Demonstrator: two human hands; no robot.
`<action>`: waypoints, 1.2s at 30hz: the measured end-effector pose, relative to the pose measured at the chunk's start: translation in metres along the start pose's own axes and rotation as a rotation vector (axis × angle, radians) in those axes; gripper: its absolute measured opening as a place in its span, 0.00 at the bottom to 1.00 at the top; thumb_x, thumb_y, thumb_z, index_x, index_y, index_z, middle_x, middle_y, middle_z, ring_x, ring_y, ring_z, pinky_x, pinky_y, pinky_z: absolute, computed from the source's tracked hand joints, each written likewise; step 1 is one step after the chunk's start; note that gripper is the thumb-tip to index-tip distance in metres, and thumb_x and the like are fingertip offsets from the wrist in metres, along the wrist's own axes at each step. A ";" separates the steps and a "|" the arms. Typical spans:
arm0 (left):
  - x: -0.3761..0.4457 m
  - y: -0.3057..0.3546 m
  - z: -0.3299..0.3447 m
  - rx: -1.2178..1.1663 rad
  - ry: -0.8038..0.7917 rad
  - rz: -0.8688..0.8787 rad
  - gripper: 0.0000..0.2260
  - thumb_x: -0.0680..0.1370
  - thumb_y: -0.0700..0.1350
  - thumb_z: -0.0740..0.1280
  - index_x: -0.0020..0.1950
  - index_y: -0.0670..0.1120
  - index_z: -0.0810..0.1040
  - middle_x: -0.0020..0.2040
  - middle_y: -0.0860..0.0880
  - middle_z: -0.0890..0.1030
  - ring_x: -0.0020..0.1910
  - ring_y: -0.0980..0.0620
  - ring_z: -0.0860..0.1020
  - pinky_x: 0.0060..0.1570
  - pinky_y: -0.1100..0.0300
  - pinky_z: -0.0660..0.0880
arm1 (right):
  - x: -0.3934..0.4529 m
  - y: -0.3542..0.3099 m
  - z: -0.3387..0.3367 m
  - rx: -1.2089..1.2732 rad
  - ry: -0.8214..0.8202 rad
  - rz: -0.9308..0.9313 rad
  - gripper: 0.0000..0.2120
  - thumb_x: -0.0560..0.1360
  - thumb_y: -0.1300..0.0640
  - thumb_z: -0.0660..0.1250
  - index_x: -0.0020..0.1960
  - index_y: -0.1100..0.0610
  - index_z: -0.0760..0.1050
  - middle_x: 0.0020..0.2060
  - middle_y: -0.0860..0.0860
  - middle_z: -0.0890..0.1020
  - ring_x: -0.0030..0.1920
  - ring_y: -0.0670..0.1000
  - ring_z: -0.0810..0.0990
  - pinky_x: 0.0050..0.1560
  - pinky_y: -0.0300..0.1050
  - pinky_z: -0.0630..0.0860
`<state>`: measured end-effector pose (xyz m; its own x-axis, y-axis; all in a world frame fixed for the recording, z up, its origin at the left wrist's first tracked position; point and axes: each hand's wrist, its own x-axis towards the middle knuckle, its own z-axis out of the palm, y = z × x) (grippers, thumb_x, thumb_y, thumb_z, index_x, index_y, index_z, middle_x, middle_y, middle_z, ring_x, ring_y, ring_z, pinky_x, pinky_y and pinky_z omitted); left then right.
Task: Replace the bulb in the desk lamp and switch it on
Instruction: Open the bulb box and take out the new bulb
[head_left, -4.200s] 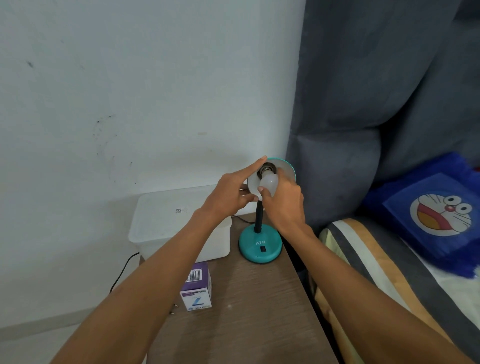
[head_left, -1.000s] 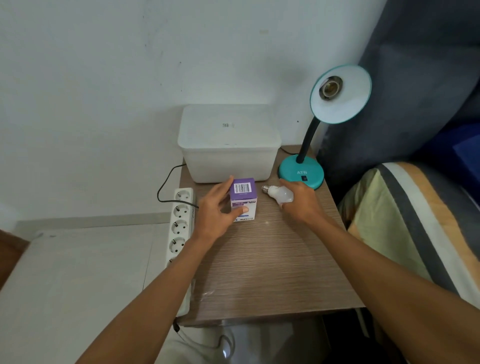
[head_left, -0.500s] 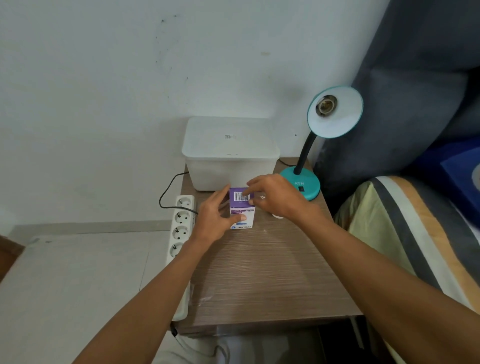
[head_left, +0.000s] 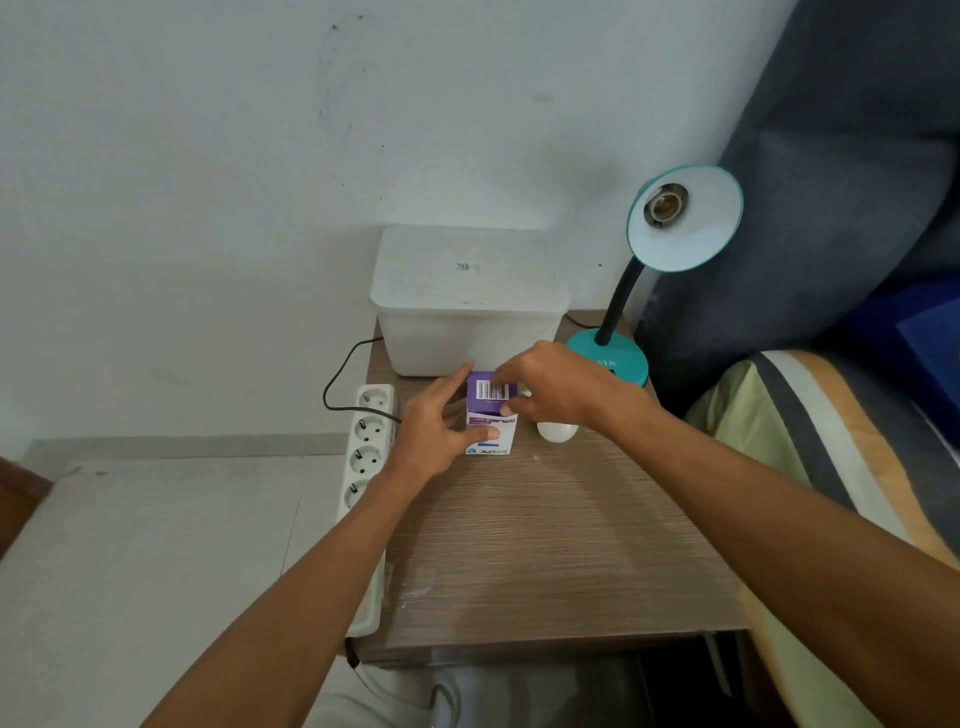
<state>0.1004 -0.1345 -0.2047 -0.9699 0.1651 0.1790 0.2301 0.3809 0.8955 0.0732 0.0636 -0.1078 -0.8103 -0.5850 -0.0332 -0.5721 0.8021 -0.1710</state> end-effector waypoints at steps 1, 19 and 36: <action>0.000 0.000 0.000 0.000 -0.002 -0.002 0.43 0.67 0.42 0.83 0.78 0.43 0.68 0.67 0.47 0.78 0.67 0.49 0.78 0.62 0.48 0.80 | 0.001 0.000 -0.001 -0.022 -0.008 -0.016 0.23 0.77 0.46 0.70 0.68 0.54 0.77 0.57 0.52 0.85 0.57 0.52 0.81 0.51 0.46 0.81; 0.001 0.000 0.003 -0.004 0.013 0.058 0.40 0.67 0.41 0.83 0.76 0.43 0.71 0.65 0.49 0.79 0.63 0.55 0.80 0.59 0.55 0.82 | -0.007 -0.004 0.010 0.117 0.263 0.018 0.13 0.82 0.54 0.59 0.57 0.57 0.81 0.42 0.53 0.86 0.39 0.50 0.82 0.38 0.43 0.78; 0.008 0.002 -0.006 0.058 -0.069 0.068 0.45 0.66 0.46 0.85 0.79 0.52 0.68 0.68 0.50 0.78 0.65 0.56 0.78 0.63 0.56 0.79 | 0.018 -0.005 0.017 0.368 0.434 0.481 0.17 0.78 0.56 0.68 0.67 0.51 0.77 0.55 0.54 0.83 0.53 0.55 0.82 0.55 0.55 0.80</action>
<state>0.0924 -0.1377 -0.1995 -0.9447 0.2535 0.2081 0.3011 0.4183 0.8570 0.0631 0.0470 -0.1247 -0.9813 -0.0186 0.1918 -0.1244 0.8213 -0.5568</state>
